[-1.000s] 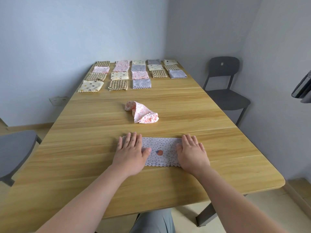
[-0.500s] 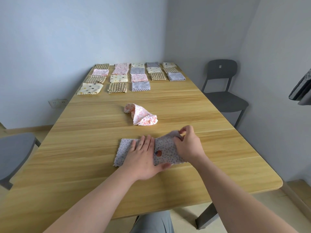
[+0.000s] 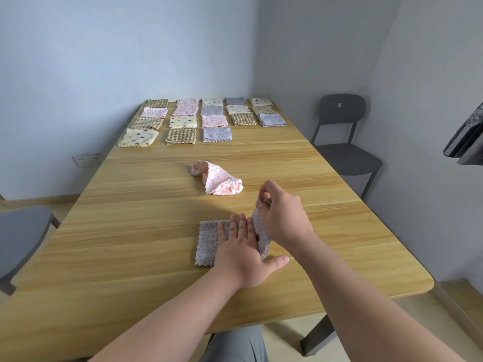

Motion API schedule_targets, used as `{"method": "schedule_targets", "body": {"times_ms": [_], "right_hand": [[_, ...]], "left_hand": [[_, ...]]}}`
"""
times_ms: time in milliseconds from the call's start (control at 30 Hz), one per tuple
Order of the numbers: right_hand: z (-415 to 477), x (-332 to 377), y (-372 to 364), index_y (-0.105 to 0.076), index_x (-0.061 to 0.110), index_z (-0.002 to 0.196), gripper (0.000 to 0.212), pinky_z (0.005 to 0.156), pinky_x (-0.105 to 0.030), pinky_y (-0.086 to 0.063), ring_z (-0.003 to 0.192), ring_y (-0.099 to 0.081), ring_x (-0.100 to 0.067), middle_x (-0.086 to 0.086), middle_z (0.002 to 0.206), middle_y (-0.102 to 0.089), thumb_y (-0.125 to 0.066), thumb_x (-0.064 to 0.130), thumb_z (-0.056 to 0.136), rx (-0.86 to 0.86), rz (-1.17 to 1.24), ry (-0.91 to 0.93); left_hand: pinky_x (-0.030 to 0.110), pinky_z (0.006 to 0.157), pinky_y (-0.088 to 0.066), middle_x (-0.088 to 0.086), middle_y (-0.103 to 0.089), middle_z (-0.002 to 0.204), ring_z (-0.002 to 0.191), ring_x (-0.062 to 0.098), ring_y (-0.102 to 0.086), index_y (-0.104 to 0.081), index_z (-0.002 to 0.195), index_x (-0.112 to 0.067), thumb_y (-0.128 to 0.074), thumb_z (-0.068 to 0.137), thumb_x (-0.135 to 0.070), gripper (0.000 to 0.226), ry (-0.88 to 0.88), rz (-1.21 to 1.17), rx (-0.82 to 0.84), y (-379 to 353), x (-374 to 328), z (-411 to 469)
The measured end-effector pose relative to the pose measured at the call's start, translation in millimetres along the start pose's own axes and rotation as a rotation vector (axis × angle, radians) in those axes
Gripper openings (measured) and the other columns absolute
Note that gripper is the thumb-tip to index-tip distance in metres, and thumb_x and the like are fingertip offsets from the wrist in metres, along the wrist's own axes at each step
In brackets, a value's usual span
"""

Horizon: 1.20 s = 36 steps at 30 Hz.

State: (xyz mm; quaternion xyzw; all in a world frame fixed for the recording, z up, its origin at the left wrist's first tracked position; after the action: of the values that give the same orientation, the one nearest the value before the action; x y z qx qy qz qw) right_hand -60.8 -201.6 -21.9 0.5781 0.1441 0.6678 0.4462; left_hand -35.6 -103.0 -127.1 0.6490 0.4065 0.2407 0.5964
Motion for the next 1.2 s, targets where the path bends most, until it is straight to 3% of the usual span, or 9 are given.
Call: {"method": "schedule_targets", "body": {"times_ms": [267,500,567,667,733,800,1000,1200], "right_hand": [[-2,5,-1,-0.051,0.019,0.111,0.01,0.041,-0.025,-0.031,0.043,-0.043,-0.012,0.001,0.061,-0.055,-0.053,0.016,0.102,0.014,-0.055,-0.001],[-6,-3,-3,-0.056,0.017,0.111,0.012,0.045,-0.028,-0.033,0.051,-0.049,-0.017,-0.003,0.068,-0.061,-0.049,0.015,0.102,-0.034,-0.067,-0.039],[-8,-2,-4,-0.058,0.016,0.112,0.013,0.051,-0.03,-0.043,0.064,-0.058,-0.019,-0.004,0.082,-0.065,-0.05,0.015,0.102,-0.046,-0.062,-0.027],[-11,5,-14,-0.062,0.013,0.117,0.018,0.07,-0.038,-0.058,0.083,-0.067,-0.022,-0.007,0.104,-0.066,-0.051,0.012,0.102,-0.038,-0.021,-0.004],[-11,11,-26,-0.064,0.012,0.121,0.023,0.078,-0.037,-0.059,0.091,-0.067,-0.022,-0.007,0.111,-0.066,-0.052,0.01,0.102,-0.016,-0.013,0.017],[-12,17,-40,-0.064,0.011,0.126,0.028,0.08,-0.039,-0.059,0.094,-0.068,-0.024,-0.009,0.114,-0.068,-0.052,0.01,0.101,0.02,-0.024,0.03],[-15,34,-82,-0.053,0.015,0.145,0.053,0.089,-0.04,-0.057,0.112,-0.063,-0.025,-0.009,0.131,-0.062,-0.048,0.002,0.093,0.226,-0.093,0.009],[-17,44,-103,-0.061,0.015,0.129,0.039,0.081,-0.044,-0.057,0.101,-0.065,-0.031,-0.012,0.114,-0.067,-0.044,0.007,0.095,0.246,-0.079,-0.011]], "left_hand": [[0.057,0.121,0.016,0.015,0.02,0.167,0.152,0.035,0.024,0.017,0.158,-0.006,-0.009,0.072,-0.095,0.127,-0.004,-0.009,-0.026,-1,-3,0],[0.046,0.124,0.013,0.004,0.025,0.166,0.149,0.022,0.032,0.012,0.161,-0.016,-0.061,0.07,-0.086,0.136,-0.121,-0.26,0.063,22,17,-3],[0.044,0.125,0.007,-0.001,0.014,0.168,0.153,0.021,0.021,-0.002,0.163,-0.019,-0.067,0.079,-0.072,0.118,-0.168,-0.331,-0.008,38,34,-8],[0.044,0.126,-0.014,-0.004,-0.024,0.165,0.155,0.021,-0.013,-0.039,0.155,-0.023,-0.066,0.095,-0.037,0.067,-0.074,-0.477,-0.252,51,79,-12],[0.039,0.118,-0.034,-0.002,-0.053,0.147,0.142,0.02,-0.041,-0.061,0.138,-0.02,-0.06,0.098,-0.014,0.041,0.049,-0.528,-0.455,50,110,-16],[0.033,0.105,-0.043,-0.002,-0.067,0.124,0.124,0.021,-0.056,-0.072,0.121,-0.018,-0.058,0.095,-0.004,0.033,0.14,-0.53,-0.576,46,126,-20],[0.02,0.091,-0.039,-0.003,-0.075,0.107,0.112,0.018,-0.061,-0.078,0.109,-0.019,-0.061,0.091,-0.002,0.03,0.163,-0.538,-0.625,41,128,-17],[0.014,0.084,-0.035,-0.012,-0.068,0.094,0.107,0.013,-0.06,-0.079,0.102,-0.024,-0.068,0.087,-0.007,0.024,0.216,-0.618,-0.599,38,135,-15]]}}
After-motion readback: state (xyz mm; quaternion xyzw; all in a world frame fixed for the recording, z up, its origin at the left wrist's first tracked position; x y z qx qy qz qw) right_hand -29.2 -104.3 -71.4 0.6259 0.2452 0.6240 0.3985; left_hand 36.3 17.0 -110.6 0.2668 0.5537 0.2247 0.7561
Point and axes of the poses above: each hand's wrist, its own z-axis towards the middle knuckle, its own y-axis out of the back of the hand, x = y × z, the point moved 5 cm from there along z, towards the middle knuckle
